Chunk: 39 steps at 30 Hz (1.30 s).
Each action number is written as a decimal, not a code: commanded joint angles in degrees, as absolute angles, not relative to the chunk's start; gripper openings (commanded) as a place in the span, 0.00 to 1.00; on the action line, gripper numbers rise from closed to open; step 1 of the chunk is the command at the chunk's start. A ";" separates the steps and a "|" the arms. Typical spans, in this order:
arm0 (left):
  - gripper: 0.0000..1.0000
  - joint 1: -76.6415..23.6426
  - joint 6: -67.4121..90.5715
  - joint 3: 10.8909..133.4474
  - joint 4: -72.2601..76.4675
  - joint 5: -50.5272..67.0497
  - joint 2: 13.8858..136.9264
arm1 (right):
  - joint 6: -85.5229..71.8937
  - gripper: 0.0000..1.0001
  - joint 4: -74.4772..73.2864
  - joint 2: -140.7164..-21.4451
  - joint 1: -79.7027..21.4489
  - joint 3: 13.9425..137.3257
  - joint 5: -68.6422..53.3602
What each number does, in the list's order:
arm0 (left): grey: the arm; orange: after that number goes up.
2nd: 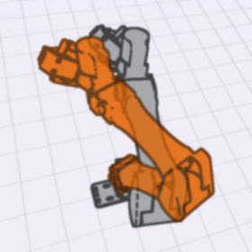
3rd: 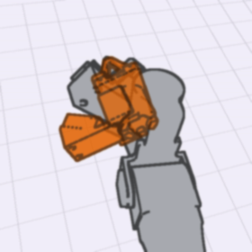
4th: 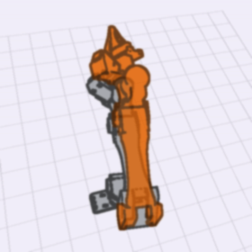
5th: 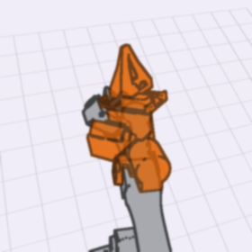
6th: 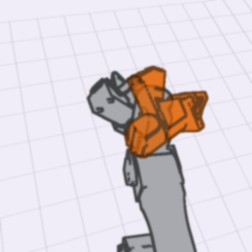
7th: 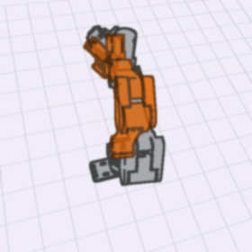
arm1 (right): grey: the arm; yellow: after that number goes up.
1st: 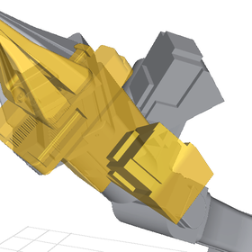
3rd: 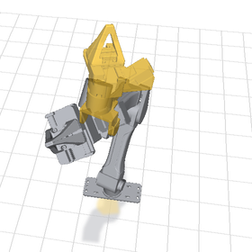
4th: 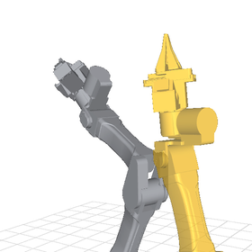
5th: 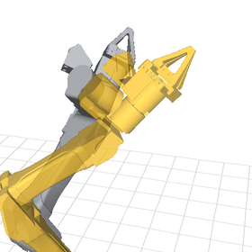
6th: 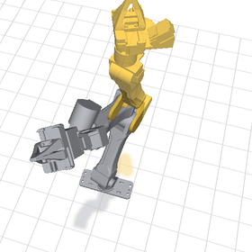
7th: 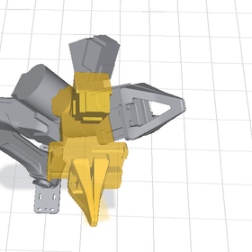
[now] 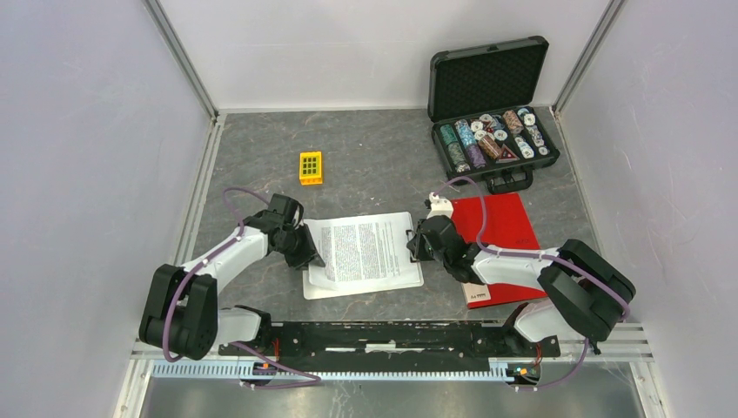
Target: Put the files into the folder
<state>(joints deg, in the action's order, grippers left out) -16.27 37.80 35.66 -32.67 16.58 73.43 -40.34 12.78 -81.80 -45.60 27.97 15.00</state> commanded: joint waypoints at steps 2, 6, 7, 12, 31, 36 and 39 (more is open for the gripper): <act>0.30 -16.79 39.91 35.48 -31.20 16.00 72.07 | -40.96 0.00 7.36 -82.44 -45.34 25.75 13.56; 0.39 -16.79 39.73 35.93 -31.52 15.74 72.22 | -40.75 0.00 7.38 -82.47 -45.24 25.93 13.44; 0.42 -16.84 39.71 36.14 -31.64 15.61 72.31 | -40.70 0.00 7.30 -82.48 -45.34 26.01 13.46; 0.54 -16.85 38.82 37.71 -33.36 14.43 72.25 | -40.25 0.00 7.14 -82.52 -45.31 26.21 13.50; 0.83 -16.79 40.87 38.63 -36.83 9.59 64.65 | -39.68 0.00 6.81 -83.12 -45.28 26.89 13.54; 0.83 -16.87 42.79 36.41 -34.91 11.89 64.22 | -39.84 0.00 7.12 -83.10 -45.29 26.63 13.56; 0.82 -17.04 44.02 34.09 -32.80 11.44 64.11 | -39.98 0.00 7.12 -83.01 -45.30 26.63 13.63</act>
